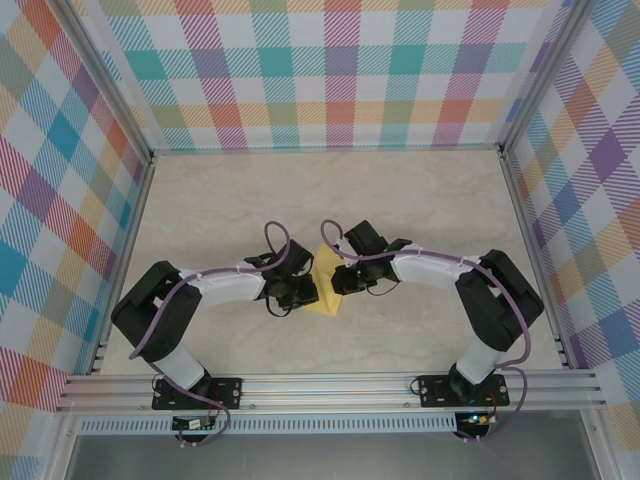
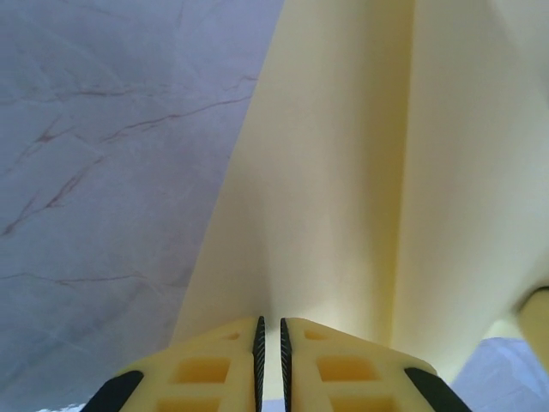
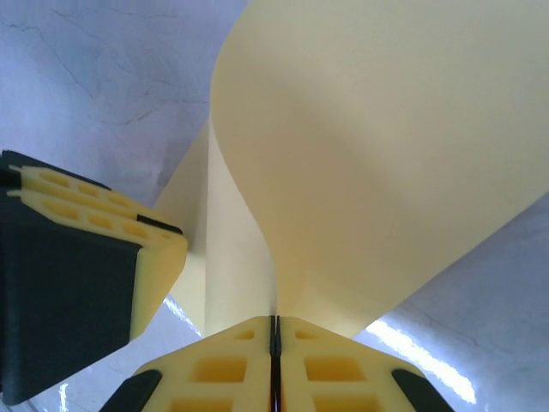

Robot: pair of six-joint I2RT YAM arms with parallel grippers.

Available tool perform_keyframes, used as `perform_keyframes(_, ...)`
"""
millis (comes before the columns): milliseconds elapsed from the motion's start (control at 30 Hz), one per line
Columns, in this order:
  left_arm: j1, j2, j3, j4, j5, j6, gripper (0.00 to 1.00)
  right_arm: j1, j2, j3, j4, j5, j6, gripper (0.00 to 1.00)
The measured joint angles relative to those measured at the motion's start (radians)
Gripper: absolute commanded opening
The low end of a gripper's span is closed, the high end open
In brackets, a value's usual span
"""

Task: Fold a paper plane with a square sheet of paper (pick it up from the middle)
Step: Fold the triangle a second time at the center of the table.

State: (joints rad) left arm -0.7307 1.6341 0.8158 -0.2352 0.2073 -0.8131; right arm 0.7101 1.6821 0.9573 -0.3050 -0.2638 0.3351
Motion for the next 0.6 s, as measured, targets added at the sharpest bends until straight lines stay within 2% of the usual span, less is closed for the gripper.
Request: perform_keyframes(600,-0.003,0.009,0.014,-0.025,-0.014,0.018,0.14,-0.003,0.114,0.129,-0.132,0.081,-0.038,0.11)
